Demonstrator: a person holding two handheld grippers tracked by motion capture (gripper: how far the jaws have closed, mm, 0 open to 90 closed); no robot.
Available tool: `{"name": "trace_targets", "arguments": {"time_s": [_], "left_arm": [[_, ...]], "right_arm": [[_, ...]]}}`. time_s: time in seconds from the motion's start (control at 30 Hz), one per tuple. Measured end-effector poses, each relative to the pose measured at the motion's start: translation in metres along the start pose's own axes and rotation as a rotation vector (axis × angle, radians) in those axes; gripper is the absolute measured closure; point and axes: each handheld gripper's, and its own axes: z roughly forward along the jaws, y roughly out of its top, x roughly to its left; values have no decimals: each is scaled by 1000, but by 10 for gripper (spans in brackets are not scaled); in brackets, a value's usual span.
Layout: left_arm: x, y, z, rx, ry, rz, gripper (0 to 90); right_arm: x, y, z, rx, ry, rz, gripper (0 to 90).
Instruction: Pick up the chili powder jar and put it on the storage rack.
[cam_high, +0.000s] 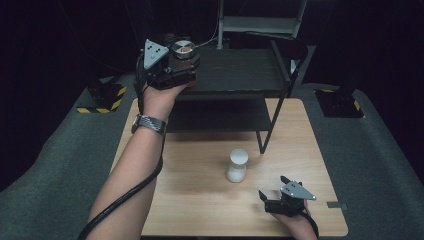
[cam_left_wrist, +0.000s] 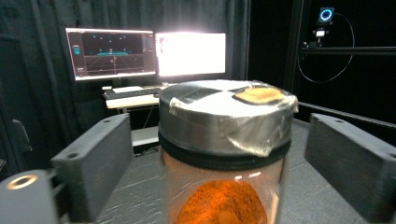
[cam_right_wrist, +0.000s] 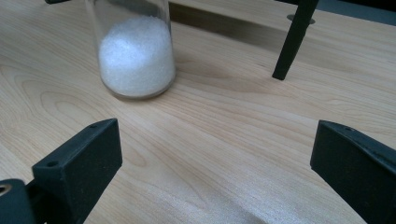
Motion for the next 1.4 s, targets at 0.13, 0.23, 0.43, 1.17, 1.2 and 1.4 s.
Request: {"name": "trace_targets", "arguments": {"time_s": [0.13,0.23,0.43,1.17,1.2,1.4], "left_arm": [[0,-2,-6,-8,7,1,4],[1,-2,-10,-13,0,-4,4],[1,-2,-24,-21,-23,0,4],[-8,-33,-80,6,-39,44,4],[-9,-37,-83,10,-40,46,4],[-9,-55,-97,20,-64,29,4]], "right_arm": [[0,0,0,1,-1,-1,17],[0,0,0,0,-2,-5,17],[1,0,0,0,-4,-8,17],[3,0,0,1,-8,-16,17],[3,0,0,2,-9,-16,17],[3,0,0,1,-9,-19,16]]}}
